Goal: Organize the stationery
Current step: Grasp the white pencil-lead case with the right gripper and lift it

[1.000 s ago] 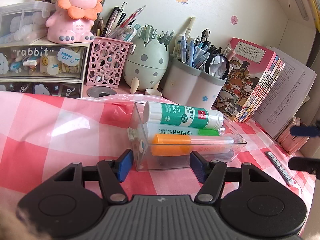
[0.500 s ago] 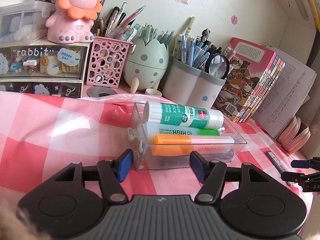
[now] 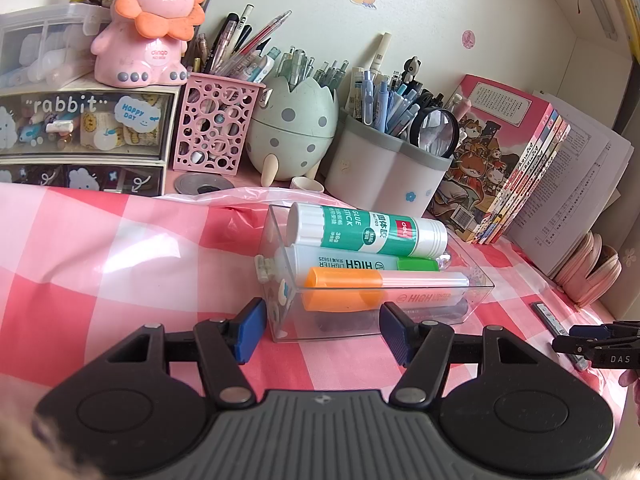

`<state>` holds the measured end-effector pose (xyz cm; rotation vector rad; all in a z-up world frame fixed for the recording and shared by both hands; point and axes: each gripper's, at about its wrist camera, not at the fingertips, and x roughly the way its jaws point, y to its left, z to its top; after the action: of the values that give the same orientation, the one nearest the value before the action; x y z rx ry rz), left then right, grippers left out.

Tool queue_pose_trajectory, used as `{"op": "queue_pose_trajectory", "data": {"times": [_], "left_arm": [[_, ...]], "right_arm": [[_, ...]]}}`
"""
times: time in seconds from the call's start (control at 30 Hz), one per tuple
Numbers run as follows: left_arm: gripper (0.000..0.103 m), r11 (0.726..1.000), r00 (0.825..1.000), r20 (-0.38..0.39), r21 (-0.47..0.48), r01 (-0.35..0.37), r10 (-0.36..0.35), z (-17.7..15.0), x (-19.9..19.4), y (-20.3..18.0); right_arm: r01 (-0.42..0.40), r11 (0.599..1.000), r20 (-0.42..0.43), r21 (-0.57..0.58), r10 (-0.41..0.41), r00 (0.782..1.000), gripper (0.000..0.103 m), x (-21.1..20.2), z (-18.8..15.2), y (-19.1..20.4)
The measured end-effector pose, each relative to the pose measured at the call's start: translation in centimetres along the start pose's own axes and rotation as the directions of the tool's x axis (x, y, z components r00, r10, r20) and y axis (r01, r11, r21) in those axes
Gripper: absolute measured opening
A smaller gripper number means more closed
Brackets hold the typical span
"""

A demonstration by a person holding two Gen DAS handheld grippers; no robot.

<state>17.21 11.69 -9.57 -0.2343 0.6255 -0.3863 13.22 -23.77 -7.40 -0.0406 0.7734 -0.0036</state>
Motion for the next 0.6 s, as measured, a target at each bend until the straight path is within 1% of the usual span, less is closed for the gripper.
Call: {"op": "queue_pose_trajectory", "data": {"times": [0.07, 0.1, 0.13, 0.17, 0.2, 0.37, 0.6], "left_arm": [[0.036, 1.0, 1.0, 0.0, 0.0, 0.0, 0.0, 0.0, 0.0, 0.0], [0.036, 1.0, 1.0, 0.0, 0.0, 0.0, 0.0, 0.0, 0.0, 0.0], [0.036, 1.0, 1.0, 0.0, 0.0, 0.0, 0.0, 0.0, 0.0, 0.0], [0.036, 1.0, 1.0, 0.0, 0.0, 0.0, 0.0, 0.0, 0.0, 0.0], [0.036, 1.0, 1.0, 0.0, 0.0, 0.0, 0.0, 0.0, 0.0, 0.0], [0.036, 1.0, 1.0, 0.0, 0.0, 0.0, 0.0, 0.0, 0.0, 0.0], [0.036, 1.0, 1.0, 0.0, 0.0, 0.0, 0.0, 0.0, 0.0, 0.0]], "right_arm": [[-0.016, 1.0, -0.003, 0.004, 0.016, 1.0, 0.049, 0.0, 0.1, 0.0], [-0.016, 1.0, -0.004, 0.004, 0.016, 1.0, 0.048, 0.0, 0.2, 0.1], [-0.014, 1.0, -0.004, 0.001, 0.014, 1.0, 0.043, 0.0, 0.2, 0.1], [-0.016, 1.0, -0.004, -0.002, 0.016, 1.0, 0.037, 0.0, 0.2, 0.2], [-0.018, 1.0, -0.003, -0.006, 0.018, 1.0, 0.034, 0.0, 0.3, 0.3], [0.007, 0.999, 0.005, -0.049, -0.007, 1.0, 0.034, -0.1, 0.3, 1.0], [-0.006, 0.998, 0.018, -0.067, 0.007, 1.0, 0.033, -0.3, 0.4, 1.6]]}}
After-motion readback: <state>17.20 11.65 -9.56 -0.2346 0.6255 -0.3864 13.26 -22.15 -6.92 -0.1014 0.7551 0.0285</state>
